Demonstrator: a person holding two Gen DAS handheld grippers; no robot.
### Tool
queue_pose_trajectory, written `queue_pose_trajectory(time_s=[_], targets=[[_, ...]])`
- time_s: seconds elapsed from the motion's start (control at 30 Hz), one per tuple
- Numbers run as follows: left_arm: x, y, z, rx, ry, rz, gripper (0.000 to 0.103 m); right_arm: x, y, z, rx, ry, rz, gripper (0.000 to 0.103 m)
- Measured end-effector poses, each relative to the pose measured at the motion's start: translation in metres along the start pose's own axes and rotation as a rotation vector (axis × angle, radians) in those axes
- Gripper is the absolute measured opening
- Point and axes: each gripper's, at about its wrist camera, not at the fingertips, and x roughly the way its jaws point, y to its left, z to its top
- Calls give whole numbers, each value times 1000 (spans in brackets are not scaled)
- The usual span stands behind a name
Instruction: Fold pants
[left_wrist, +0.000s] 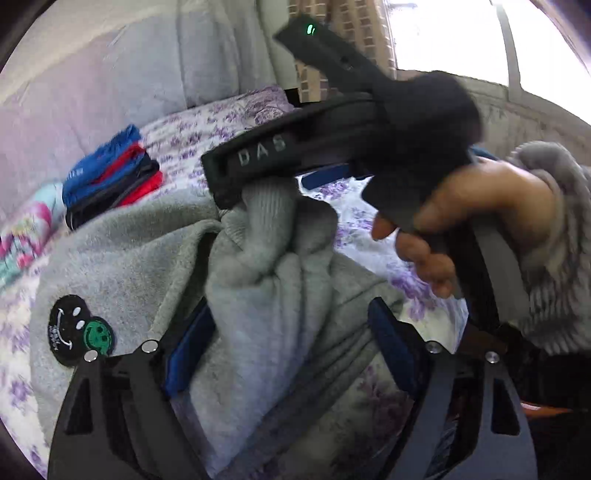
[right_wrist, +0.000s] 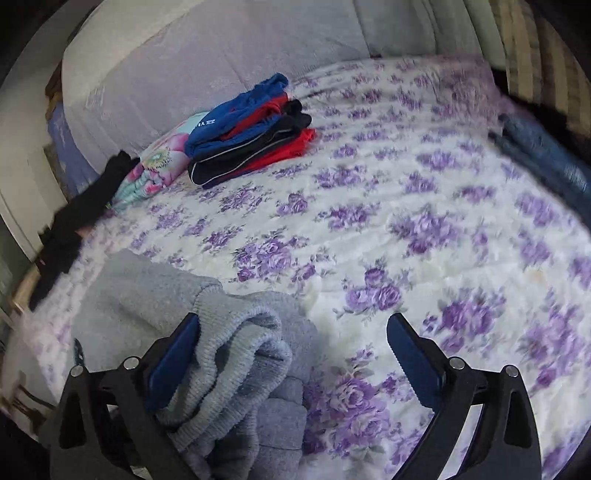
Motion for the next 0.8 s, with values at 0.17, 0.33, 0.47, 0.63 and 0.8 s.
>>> queue_pose_trajectory(time_s=[0.17,0.33,0.47,0.63,0.8], targets=[[-41,35,11,-155,-93,-130,80,-44,-10,-3,72,-124,173,99],[-58,73,29,-275,-150,-96,81,-79,-40,-7,308,-144,543,99],[-49,105,39,-309,-120,20,81,-87,-19,-22,280,-103,705,99],[-7,139,73,-303,45,-19,81,-92,28,-43,74,-87,624,99],[55,133,63,-283,250,-71,86,-51,34,-72,40,58,470,99]])
